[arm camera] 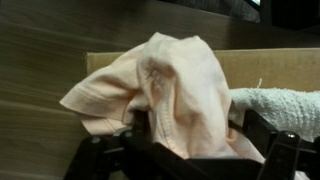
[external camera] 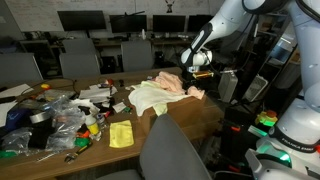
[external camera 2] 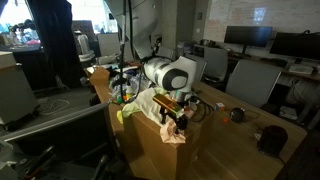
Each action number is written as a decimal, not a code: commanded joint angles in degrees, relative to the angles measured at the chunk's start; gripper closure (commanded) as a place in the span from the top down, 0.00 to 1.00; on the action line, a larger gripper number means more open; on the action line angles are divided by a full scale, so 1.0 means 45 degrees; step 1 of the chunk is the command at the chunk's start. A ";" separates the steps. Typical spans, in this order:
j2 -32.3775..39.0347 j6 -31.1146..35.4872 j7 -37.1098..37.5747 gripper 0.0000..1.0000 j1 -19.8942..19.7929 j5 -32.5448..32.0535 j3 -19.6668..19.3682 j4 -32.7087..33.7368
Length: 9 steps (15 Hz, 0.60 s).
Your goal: Pick up the cloths from the box and put them on the chair.
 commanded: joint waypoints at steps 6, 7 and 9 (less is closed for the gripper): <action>0.0458 -0.0209 0.0093 0.74 -0.0375 0.0110 0.0044 0.0749; 0.0415 -0.0195 0.0081 0.66 -0.0387 0.0085 0.0035 0.0707; 0.0367 -0.0158 0.0076 0.51 -0.0414 0.0054 0.0022 0.0681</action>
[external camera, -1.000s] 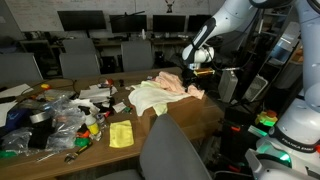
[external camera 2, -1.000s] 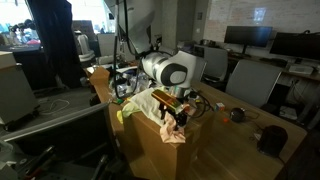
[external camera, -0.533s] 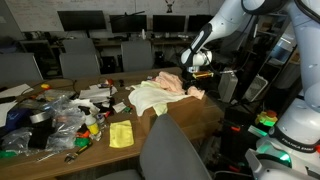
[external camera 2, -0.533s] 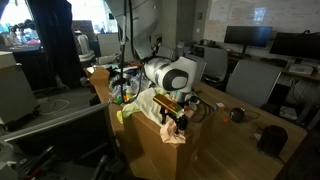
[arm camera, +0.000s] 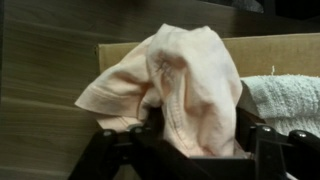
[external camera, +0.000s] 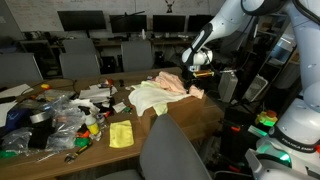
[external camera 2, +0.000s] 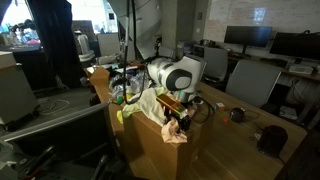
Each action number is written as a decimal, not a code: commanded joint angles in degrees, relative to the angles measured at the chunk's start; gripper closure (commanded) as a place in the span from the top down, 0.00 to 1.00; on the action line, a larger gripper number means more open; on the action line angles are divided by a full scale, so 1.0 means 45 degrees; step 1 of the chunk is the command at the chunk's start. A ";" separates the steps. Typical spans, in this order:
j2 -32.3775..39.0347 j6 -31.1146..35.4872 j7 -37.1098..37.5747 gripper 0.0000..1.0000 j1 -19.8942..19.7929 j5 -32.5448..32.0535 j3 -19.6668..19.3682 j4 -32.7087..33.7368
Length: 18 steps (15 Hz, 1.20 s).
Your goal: Pick up the cloths from the box and put them on the chair.
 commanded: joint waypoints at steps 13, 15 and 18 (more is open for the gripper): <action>-0.3378 0.1894 -0.1571 0.02 0.0193 -0.0076 0.0275 -0.2913; -0.4695 0.2626 -0.2524 0.02 0.0071 0.0112 0.0449 -0.4110; -0.6725 0.3576 -0.4180 0.02 -0.0010 0.0602 0.0585 -0.5899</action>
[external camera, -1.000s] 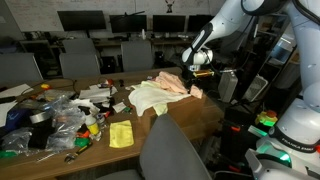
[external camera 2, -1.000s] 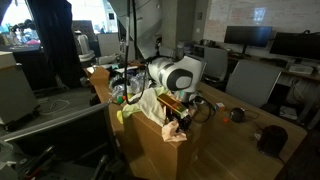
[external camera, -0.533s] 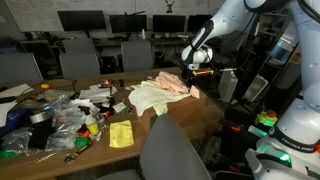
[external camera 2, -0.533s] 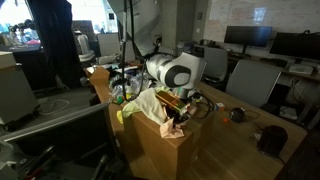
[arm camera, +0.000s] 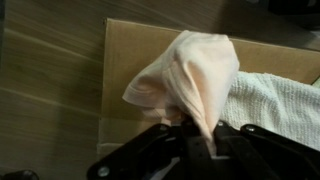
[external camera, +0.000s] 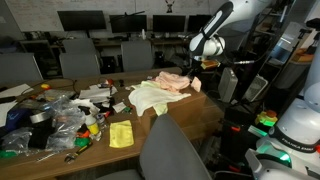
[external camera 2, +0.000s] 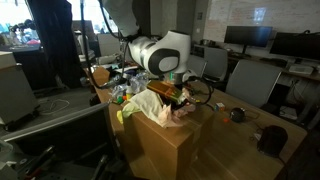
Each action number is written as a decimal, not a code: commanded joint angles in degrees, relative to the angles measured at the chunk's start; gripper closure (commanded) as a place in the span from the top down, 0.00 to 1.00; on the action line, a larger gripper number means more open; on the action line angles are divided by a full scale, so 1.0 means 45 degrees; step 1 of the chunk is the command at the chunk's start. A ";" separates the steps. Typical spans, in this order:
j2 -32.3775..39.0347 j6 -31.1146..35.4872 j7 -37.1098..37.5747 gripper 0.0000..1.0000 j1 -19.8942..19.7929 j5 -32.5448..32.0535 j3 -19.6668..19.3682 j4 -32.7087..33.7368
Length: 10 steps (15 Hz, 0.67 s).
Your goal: Pick up the cloths from the box and put them on the chair.
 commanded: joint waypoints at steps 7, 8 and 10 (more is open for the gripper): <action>-0.6804 0.1508 -0.6581 0.02 0.0016 0.4395 -0.0108 -0.5198; -0.7311 0.1443 -0.7087 0.02 0.0080 0.4838 -0.0259 -0.5415; -0.8290 0.1400 -0.7969 0.02 0.0220 0.5752 -0.0558 -0.5788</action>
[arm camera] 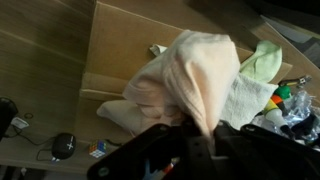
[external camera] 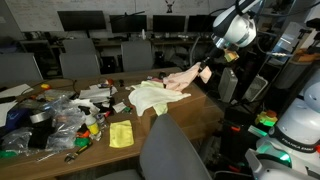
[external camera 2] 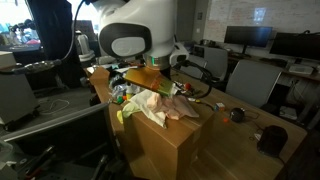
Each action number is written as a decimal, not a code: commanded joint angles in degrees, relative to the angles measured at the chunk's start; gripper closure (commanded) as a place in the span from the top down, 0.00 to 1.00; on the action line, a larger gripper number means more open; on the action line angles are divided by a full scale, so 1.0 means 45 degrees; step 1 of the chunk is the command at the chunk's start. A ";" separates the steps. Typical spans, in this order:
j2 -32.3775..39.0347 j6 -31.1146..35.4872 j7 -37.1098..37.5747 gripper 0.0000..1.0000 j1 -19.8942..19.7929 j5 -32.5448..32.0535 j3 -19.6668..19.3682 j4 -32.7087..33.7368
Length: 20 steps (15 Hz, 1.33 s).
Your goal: Pick up the cloths from the box and put them on the chair.
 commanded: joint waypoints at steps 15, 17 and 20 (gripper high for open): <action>-0.5640 -0.3987 -0.5703 0.02 -0.1949 0.0848 -0.0655 -0.1136; -0.5535 -0.4953 -0.5732 0.02 -0.2441 -0.0196 -0.0133 -0.1159; -0.5662 -0.6296 -0.5737 0.02 -0.2998 -0.1762 0.0728 -0.1230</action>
